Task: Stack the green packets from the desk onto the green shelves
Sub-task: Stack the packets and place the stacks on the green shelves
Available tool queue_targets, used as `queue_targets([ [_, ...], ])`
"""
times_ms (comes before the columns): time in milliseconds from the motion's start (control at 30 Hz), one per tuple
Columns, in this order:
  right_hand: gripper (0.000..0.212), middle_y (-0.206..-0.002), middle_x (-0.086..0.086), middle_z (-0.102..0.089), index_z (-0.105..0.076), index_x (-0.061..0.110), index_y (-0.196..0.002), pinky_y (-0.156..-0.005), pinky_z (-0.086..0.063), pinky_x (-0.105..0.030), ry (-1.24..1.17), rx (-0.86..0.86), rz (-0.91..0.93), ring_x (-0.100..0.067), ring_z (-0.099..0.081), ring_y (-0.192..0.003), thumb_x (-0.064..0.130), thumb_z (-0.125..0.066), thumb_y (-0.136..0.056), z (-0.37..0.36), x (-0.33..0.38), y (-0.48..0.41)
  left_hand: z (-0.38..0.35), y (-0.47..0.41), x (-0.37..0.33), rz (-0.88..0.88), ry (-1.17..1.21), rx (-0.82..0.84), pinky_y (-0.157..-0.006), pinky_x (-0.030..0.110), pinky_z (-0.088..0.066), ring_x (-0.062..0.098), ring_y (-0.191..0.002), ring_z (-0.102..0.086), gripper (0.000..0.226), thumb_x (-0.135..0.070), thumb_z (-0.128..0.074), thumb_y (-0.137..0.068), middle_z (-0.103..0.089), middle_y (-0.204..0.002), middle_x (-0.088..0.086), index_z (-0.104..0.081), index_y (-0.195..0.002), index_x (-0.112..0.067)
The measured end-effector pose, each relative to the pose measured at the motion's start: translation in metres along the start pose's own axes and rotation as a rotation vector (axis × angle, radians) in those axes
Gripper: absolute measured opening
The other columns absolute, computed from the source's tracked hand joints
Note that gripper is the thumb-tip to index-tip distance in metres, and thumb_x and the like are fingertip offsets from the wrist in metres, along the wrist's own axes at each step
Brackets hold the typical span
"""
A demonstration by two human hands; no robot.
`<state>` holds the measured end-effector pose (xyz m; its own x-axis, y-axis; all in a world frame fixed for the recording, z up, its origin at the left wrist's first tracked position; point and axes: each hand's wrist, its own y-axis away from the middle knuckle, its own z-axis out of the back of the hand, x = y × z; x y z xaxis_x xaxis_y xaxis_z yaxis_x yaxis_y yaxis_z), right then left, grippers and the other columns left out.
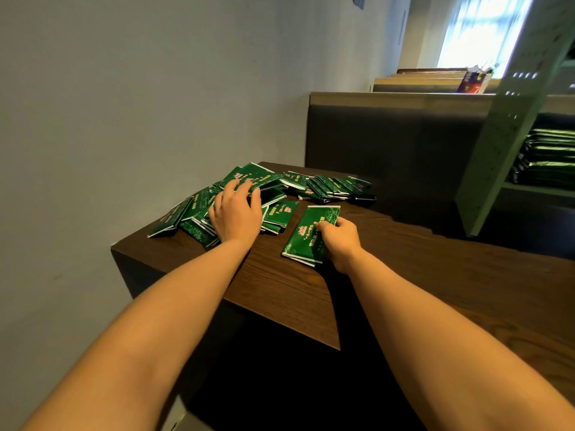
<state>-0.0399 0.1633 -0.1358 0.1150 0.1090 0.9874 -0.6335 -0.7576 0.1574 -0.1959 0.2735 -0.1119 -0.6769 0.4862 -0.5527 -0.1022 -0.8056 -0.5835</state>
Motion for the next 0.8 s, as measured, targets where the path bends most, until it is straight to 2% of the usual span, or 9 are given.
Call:
queue_targets([
  [67, 0.012, -0.095, -0.021, -0.069, -0.062, 0.012, -0.087, -0.084, -0.057, -0.053, -0.010, -0.007, -0.029, -0.039, -0.069, -0.093, 0.008, -0.058, -0.097, 0.000, 0.001, 0.000, 0.005, 0.009, -0.007, -0.047, 0.076, 0.001, -0.106, 0.045, -0.036, 0.022, -0.131, -0.048, 0.039, -0.043, -0.046, -0.101, -0.052, -0.144, -0.001, -0.062, -0.131, -0.024],
  [167, 0.018, -0.090, -0.014, -0.062, -0.056, 0.012, -0.086, -0.065, -0.051, -0.037, -0.095, -0.015, -0.087, -0.028, -0.063, -0.081, 0.008, -0.051, -0.104, -0.001, 0.010, 0.007, 0.006, 0.029, -0.017, -0.130, 0.165, 0.019, -0.102, 0.044, -0.044, 0.020, -0.128, -0.052, 0.039, -0.042, -0.046, -0.101, -0.056, -0.141, 0.000, -0.063, -0.129, -0.021],
  [267, 0.017, -0.093, -0.010, -0.067, -0.058, 0.012, -0.099, -0.065, -0.056, -0.038, -0.257, 0.009, -0.156, -0.025, -0.067, -0.081, 0.026, -0.052, -0.107, -0.002, 0.014, 0.014, 0.001, 0.055, -0.026, -0.165, 0.198, 0.074, -0.098, 0.042, -0.047, 0.019, -0.123, -0.054, 0.037, -0.043, -0.045, -0.101, -0.058, -0.137, -0.003, -0.065, -0.125, -0.024],
  [367, 0.039, -0.104, -0.012, -0.070, -0.058, 0.013, -0.125, -0.066, -0.058, -0.037, -0.359, 0.048, -0.202, -0.027, -0.071, -0.090, 0.045, -0.052, -0.105, 0.003, 0.015, 0.019, -0.004, 0.076, -0.033, -0.183, 0.211, 0.120, -0.095, 0.042, -0.049, 0.017, -0.118, -0.056, 0.036, -0.046, -0.046, -0.100, -0.060, -0.130, -0.007, -0.066, -0.123, -0.028],
  [433, 0.050, -0.105, -0.011, -0.072, -0.059, 0.013, -0.129, -0.062, -0.058, -0.034, -0.414, 0.047, -0.211, -0.026, -0.072, -0.090, 0.054, -0.054, -0.102, 0.008, 0.014, 0.020, -0.007, 0.086, -0.035, -0.219, 0.182, 0.174, -0.095, 0.040, -0.048, 0.016, -0.117, -0.056, 0.035, -0.046, -0.050, -0.098, -0.060, -0.128, -0.010, -0.066, -0.124, -0.029],
  [533, 0.046, -0.111, -0.013, -0.071, -0.059, 0.009, -0.130, -0.056, -0.055, -0.032, -0.322, -0.020, -0.197, -0.027, -0.070, -0.090, 0.038, -0.069, -0.096, 0.011, 0.012, 0.019, -0.008, 0.094, -0.035, -0.299, 0.164, 0.296, -0.094, 0.037, -0.043, 0.015, -0.116, -0.054, 0.035, -0.047, -0.055, -0.094, -0.059, -0.126, -0.010, -0.066, -0.124, -0.031],
  [600, 0.039, -0.102, -0.014, -0.066, -0.057, 0.004, -0.130, -0.053, -0.052, -0.032, -0.231, -0.057, -0.178, -0.027, -0.063, -0.079, 0.021, -0.068, -0.097, 0.011, 0.009, 0.016, -0.007, 0.094, -0.036, -0.300, 0.257, 0.347, -0.094, 0.034, -0.043, 0.014, -0.113, -0.054, 0.036, -0.044, -0.057, -0.089, -0.059, -0.121, -0.010, -0.068, -0.120, -0.028],
  [700, 0.017, -0.100, -0.015, -0.067, -0.061, 0.007, -0.109, -0.074, -0.059, -0.045, -0.185, -0.066, -0.135, -0.032, -0.068, -0.090, 0.013, -0.067, -0.095, 0.009, 0.008, 0.016, -0.007, 0.092, -0.036, -0.218, 0.459, 0.346, -0.087, 0.025, -0.047, 0.011, -0.099, -0.058, 0.023, -0.022, -0.062, -0.087, -0.060, -0.110, -0.002, -0.070, -0.108, -0.016],
  [800, 0.015, -0.109, -0.018, -0.071, -0.064, 0.010, -0.104, -0.098, -0.053, -0.063, -0.087, -0.066, -0.087, -0.040, -0.068, -0.107, 0.011, -0.069, -0.090, 0.006, 0.003, 0.015, -0.005, 0.089, -0.035, -0.099, 0.530, 0.309, -0.074, 0.020, -0.049, 0.007, -0.080, -0.058, 0.012, -0.014, -0.064, -0.088, -0.060, -0.104, 0.003, -0.067, -0.099, -0.019],
])
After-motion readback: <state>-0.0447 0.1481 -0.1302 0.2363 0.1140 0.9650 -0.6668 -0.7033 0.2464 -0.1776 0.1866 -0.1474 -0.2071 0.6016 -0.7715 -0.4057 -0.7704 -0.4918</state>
